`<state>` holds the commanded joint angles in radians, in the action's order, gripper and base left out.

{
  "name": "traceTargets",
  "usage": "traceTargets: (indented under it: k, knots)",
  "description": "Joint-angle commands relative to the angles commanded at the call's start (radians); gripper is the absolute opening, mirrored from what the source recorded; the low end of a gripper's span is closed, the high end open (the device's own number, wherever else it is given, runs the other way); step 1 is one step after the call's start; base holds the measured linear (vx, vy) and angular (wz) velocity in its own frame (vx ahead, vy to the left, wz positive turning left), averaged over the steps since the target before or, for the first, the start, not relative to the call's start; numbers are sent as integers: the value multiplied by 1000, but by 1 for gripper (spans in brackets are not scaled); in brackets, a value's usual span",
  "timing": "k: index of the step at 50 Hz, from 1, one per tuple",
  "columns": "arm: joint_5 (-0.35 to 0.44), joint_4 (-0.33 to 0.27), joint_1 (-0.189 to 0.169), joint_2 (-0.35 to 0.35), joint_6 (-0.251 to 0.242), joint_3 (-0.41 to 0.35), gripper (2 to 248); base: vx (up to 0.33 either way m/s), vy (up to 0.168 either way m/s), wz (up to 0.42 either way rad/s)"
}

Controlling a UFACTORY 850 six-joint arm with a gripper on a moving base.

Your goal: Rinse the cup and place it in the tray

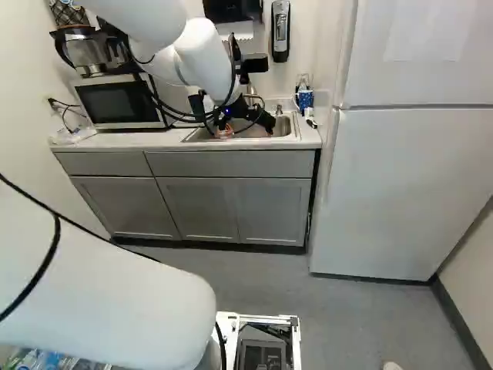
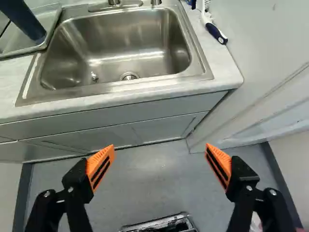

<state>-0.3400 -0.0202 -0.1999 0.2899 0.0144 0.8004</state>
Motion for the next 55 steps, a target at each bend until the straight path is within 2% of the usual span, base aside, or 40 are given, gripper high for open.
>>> traceTargets:
  k: [33, 55]
  knots:
    - [3, 0, 1, 0, 0, -2, 247, 0, 0, 0]
    - [50, 1, 8, 0, -1, -29, 247, 0, 0, 0]
